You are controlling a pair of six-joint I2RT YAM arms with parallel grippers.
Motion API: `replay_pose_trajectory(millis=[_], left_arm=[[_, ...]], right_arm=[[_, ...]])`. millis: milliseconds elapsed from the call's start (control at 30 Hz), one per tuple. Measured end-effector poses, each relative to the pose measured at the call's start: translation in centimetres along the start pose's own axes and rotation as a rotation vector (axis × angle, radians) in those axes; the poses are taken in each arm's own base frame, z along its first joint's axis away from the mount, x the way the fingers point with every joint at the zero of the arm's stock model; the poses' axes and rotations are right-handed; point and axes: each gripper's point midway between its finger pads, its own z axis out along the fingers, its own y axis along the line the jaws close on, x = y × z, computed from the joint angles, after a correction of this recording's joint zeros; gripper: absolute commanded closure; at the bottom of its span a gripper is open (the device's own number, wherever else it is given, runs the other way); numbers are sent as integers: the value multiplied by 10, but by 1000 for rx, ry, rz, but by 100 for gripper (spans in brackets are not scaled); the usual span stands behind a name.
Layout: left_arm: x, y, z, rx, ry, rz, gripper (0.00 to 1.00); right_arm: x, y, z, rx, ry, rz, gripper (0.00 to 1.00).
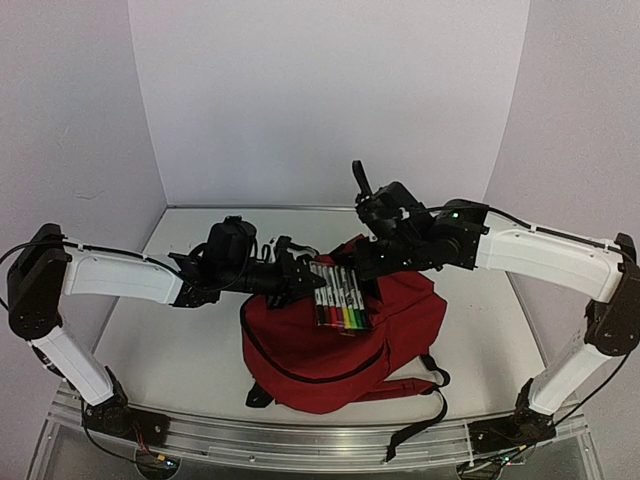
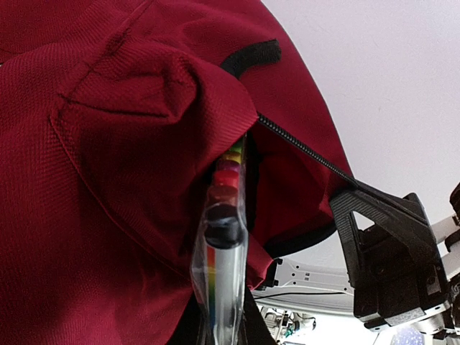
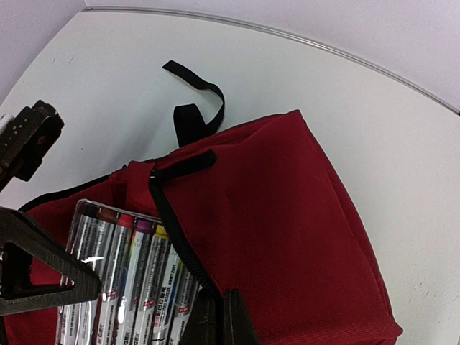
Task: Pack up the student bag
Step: Place the stationery in the student bag.
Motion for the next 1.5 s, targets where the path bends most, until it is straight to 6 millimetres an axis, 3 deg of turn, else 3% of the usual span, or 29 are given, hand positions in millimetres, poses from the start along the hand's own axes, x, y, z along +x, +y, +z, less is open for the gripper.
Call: replay_pose_trajectory(millis=[800,1500], left_arm=[[-27,-16,-2,38,-158,9,100],[-29,-29,-8,66,-186,0,100]], right_arm=[[4,3,-1,-39,-13,52,100],[9,3,-7,-67,-37,33,100]])
